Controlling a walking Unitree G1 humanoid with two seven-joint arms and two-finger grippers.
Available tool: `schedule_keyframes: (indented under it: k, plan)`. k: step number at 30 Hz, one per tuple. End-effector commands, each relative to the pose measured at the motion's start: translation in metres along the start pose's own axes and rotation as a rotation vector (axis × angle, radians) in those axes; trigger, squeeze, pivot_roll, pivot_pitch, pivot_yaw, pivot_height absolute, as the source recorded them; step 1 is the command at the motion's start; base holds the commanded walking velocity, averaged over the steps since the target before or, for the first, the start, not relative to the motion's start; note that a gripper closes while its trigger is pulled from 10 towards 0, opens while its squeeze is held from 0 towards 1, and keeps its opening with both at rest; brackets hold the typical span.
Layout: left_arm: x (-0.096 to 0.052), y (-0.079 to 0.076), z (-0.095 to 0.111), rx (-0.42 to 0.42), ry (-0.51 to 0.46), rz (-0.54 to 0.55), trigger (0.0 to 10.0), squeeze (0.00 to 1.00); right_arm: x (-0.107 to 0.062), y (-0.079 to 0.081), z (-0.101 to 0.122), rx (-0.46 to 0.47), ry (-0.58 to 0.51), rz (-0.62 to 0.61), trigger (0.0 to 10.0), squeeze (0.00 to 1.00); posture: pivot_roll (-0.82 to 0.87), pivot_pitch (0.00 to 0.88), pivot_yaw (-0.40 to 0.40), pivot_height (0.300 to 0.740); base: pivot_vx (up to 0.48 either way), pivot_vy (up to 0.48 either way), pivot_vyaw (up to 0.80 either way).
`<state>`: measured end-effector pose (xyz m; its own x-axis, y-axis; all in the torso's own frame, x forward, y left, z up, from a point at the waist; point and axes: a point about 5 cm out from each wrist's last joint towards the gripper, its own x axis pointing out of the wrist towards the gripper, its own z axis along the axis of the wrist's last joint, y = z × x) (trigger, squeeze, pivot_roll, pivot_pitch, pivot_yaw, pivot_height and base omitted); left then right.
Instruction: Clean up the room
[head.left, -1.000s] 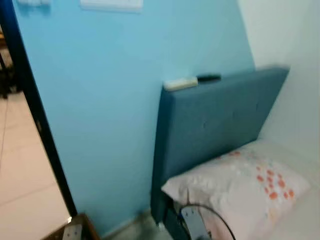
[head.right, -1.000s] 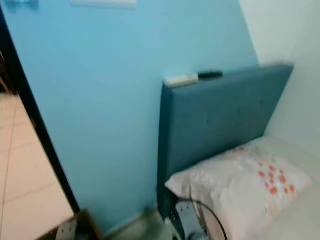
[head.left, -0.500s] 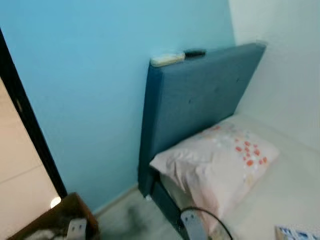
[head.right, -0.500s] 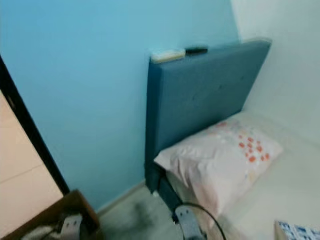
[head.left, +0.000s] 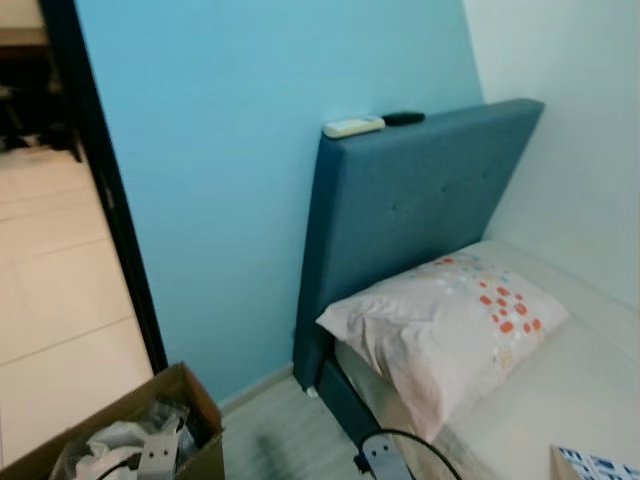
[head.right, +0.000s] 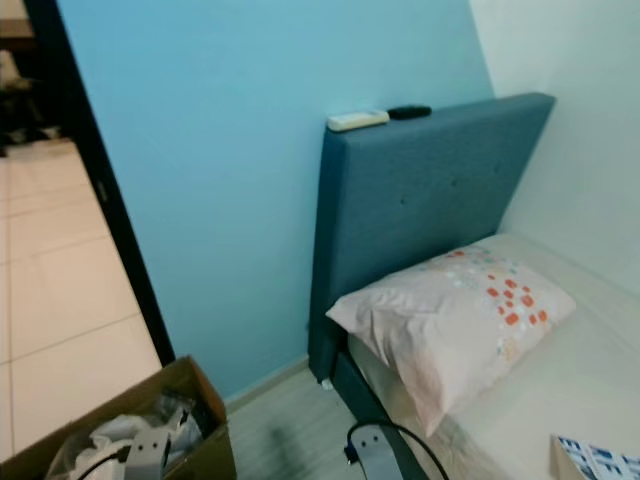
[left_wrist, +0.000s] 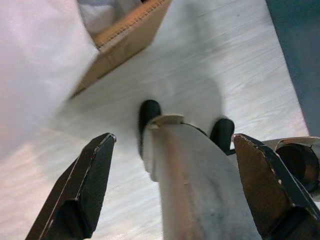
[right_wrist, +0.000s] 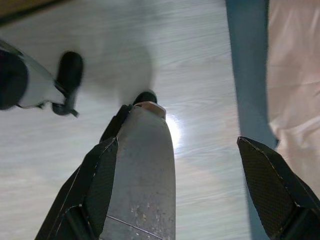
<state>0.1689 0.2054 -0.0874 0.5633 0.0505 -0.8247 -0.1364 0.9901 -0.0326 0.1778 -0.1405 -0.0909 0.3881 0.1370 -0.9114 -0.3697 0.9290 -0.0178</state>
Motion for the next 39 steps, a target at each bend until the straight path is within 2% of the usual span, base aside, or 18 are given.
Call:
schedule_keyframes:
  k: [1, 18, 39]
  plan:
    - [0.000, -0.005, -0.003, 0.008, 0.016, -0.019, 10.0, 0.00, -0.001, -0.007, -0.002, -0.014, 0.005, -0.021, 10.0, 0.00, 0.05, 0.000, -0.125, 0.703, 0.000, -0.480, 0.00]
    - [-0.001, -0.002, -0.008, 0.012, 0.031, -0.015, 10.0, 0.00, -0.003, -0.017, -0.005, 0.027, 0.001, -0.065, 10.0, 0.00, 0.05, 0.000, -0.124, 0.703, 0.000, -0.480, 0.00]
    - [-0.002, 0.004, -0.010, 0.008, 0.045, 0.027, 10.0, 0.00, -0.003, -0.021, -0.005, 0.079, -0.018, -0.074, 10.0, 0.00, 0.05, 0.000, -0.126, 0.703, 0.000, 0.020, 0.00]
